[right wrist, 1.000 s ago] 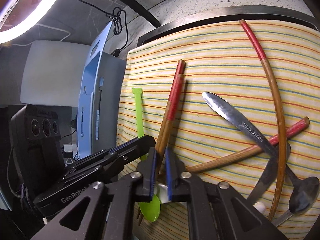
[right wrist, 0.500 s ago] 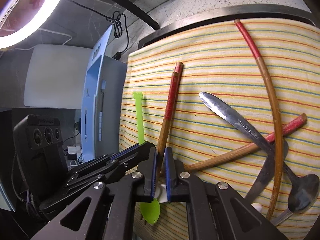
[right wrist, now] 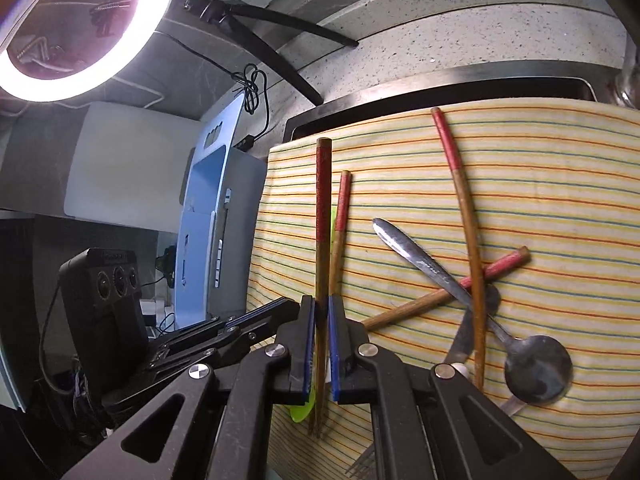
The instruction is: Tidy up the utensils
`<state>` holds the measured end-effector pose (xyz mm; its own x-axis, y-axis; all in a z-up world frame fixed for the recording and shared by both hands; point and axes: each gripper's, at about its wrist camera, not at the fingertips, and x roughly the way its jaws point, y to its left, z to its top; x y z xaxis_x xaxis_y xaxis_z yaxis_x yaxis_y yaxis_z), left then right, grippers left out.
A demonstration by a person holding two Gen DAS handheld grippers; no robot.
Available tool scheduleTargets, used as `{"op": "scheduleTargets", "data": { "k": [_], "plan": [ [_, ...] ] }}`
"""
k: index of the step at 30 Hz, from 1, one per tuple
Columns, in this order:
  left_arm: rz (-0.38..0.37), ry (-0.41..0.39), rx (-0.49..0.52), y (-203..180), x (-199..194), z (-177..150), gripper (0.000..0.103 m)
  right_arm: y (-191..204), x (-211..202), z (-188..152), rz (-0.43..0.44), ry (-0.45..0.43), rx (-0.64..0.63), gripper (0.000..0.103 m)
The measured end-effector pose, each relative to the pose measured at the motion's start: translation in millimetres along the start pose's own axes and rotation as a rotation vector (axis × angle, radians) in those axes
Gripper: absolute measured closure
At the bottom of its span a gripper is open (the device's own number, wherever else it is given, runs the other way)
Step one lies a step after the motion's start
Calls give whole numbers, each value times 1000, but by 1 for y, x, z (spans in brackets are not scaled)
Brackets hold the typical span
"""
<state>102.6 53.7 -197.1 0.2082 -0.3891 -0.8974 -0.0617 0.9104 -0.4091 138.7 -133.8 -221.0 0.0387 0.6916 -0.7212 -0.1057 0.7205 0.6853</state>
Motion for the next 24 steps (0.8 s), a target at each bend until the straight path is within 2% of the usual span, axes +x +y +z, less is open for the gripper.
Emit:
{"op": "scheduleTargets", "data": {
  "k": [1, 3, 4, 13, 19, 24],
  "plan": [
    [4, -2, -2, 0, 0, 0, 101, -1, 0, -1, -4, 0, 4, 97],
    [8, 7, -10, 0, 1, 3, 89, -3, 0, -1, -1, 6, 15, 97],
    [9, 8, -8, -2, 3, 3, 88, -4, 0, -1, -1, 8, 15, 97],
    [-40, 49, -16, -3, 21, 4, 88, -9, 23, 7, -35, 50, 25, 97],
    [-69, 50, -31, -1, 25, 2, 97, -12, 31, 13, -66, 47, 25, 97],
    [-82, 43, -37, 1, 24, 2, 97, -6, 33, 10, -76, 60, -5, 91]
  ]
}}
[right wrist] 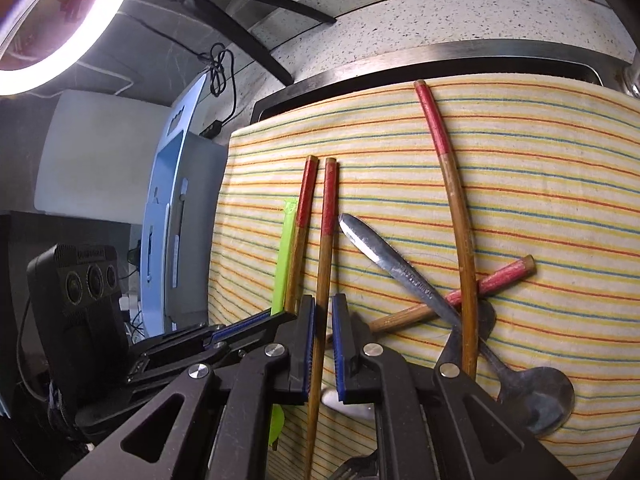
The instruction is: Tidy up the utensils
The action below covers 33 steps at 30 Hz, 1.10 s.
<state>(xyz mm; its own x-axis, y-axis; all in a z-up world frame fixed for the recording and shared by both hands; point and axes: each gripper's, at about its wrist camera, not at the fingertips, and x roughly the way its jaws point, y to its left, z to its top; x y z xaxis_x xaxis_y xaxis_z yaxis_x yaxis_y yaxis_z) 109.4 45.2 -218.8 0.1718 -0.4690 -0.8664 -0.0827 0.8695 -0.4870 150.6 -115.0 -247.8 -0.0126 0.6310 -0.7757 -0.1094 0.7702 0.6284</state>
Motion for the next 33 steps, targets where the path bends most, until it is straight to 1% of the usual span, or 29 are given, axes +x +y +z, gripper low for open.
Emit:
{"op": "scheduleTargets", "data": {
  "k": [5, 9, 14, 19, 22, 23, 26, 29, 33],
  "plan": [
    [-5, -3, 0, 1, -1, 0, 97, 5, 0, -8, -9, 2, -24, 90],
    [6, -9, 14, 2, -5, -2, 97, 5, 4, -8, 10, 9, 4, 89],
    [-6, -12, -4, 7, -7, -1, 97, 8, 11, -6, 18, 15, 20, 86],
    [-13, -19, -23, 13, -9, -1, 97, 12, 18, -6, 29, 18, 30, 85],
    [-14, -22, -15, 15, -12, -1, 97, 11, 19, -5, 39, 21, 38, 86],
    [-15, -20, -13, 15, -13, -1, 97, 12, 19, -4, 34, 20, 37, 86],
    [-10, -24, -8, 18, -16, -2, 97, 11, 23, -4, 20, 27, 36, 95],
    [-23, -16, -13, 20, -14, -3, 97, 11, 25, -5, 20, 26, 35, 96],
    [-29, -8, -24, 22, -12, -3, 93, 12, 24, -5, 6, 25, 27, 96]
  ]
}}
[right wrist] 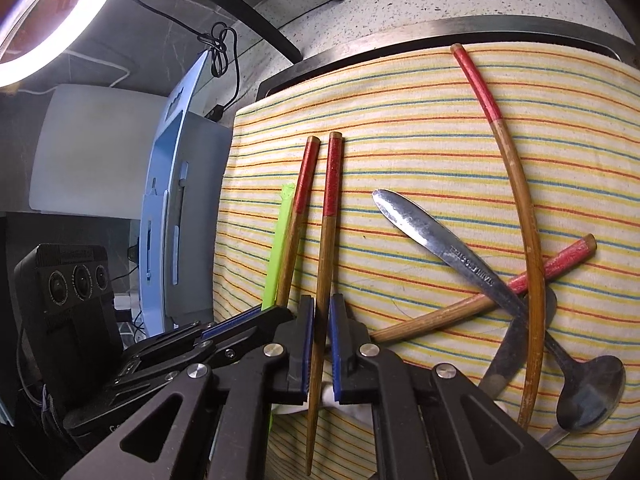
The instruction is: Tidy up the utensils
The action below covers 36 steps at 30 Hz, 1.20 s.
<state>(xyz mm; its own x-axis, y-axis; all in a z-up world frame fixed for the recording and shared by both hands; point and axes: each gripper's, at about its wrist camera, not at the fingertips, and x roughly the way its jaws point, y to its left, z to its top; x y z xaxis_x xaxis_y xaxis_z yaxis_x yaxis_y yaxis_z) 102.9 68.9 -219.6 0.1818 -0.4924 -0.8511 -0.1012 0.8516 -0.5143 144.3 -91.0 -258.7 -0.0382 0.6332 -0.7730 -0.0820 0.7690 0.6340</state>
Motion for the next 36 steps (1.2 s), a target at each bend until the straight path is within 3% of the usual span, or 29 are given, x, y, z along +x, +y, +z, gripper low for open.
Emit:
{"op": "scheduleTargets", "data": {
  "k": [12, 26, 30, 36],
  "plan": [
    [-29, 3, -24, 9, -5, -1, 89, -4, -5, 0, -6, -5, 0, 97],
    [-11, -2, -7, 10, -14, -1, 89, -3, -4, 0, -10, -3, -4, 97],
    [-11, -7, 4, 6, -14, -1, 96, -3, -4, 0, -8, -3, -4, 97],
    [-7, -18, 20, 5, -18, 0, 98, -3, -4, 0, -4, -3, -2, 97]
  ]
}}
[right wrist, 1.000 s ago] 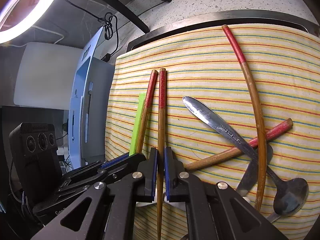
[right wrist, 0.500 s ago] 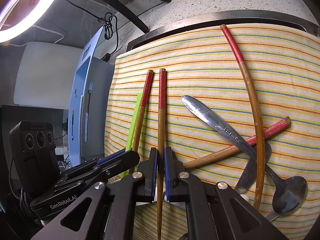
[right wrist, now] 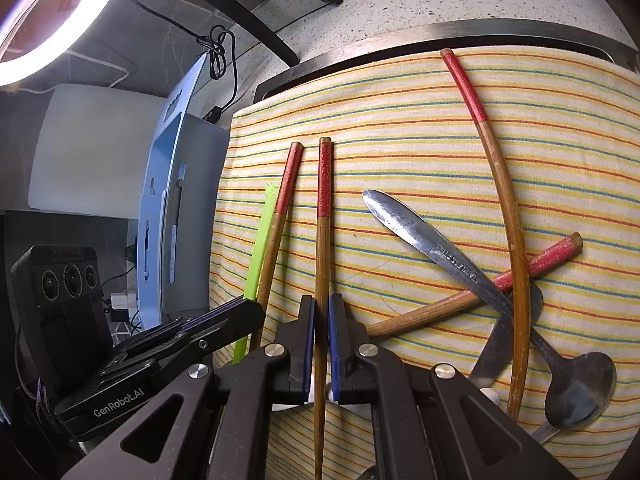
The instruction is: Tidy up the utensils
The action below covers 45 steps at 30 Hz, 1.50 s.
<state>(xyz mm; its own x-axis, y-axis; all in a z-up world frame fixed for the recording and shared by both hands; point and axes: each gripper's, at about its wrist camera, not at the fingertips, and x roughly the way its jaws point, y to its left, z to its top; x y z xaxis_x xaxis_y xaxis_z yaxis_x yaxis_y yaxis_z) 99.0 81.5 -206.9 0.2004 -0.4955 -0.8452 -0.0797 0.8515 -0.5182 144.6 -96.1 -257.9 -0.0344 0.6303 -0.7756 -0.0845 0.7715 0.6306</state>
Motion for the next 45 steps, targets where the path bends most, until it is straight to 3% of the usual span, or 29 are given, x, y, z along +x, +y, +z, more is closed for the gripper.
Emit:
{"op": "scheduleTargets", "data": {
  "k": [12, 24, 31, 45],
  "plan": [
    [28, -3, 17, 8, -5, 1, 100, -1, -2, 0, -5, -4, -1, 97],
    [169, 42, 130, -18, 24, 10, 96, 2, -1, -1, -21, -12, -11, 97],
    [161, 34, 138, -23, 25, 13, 100, 3, 1, -2, -23, -11, -18, 97],
    [97, -36, 118, -19, -26, 10, 101, 10, -31, -4, 47, -61, -2, 97]
  ]
}}
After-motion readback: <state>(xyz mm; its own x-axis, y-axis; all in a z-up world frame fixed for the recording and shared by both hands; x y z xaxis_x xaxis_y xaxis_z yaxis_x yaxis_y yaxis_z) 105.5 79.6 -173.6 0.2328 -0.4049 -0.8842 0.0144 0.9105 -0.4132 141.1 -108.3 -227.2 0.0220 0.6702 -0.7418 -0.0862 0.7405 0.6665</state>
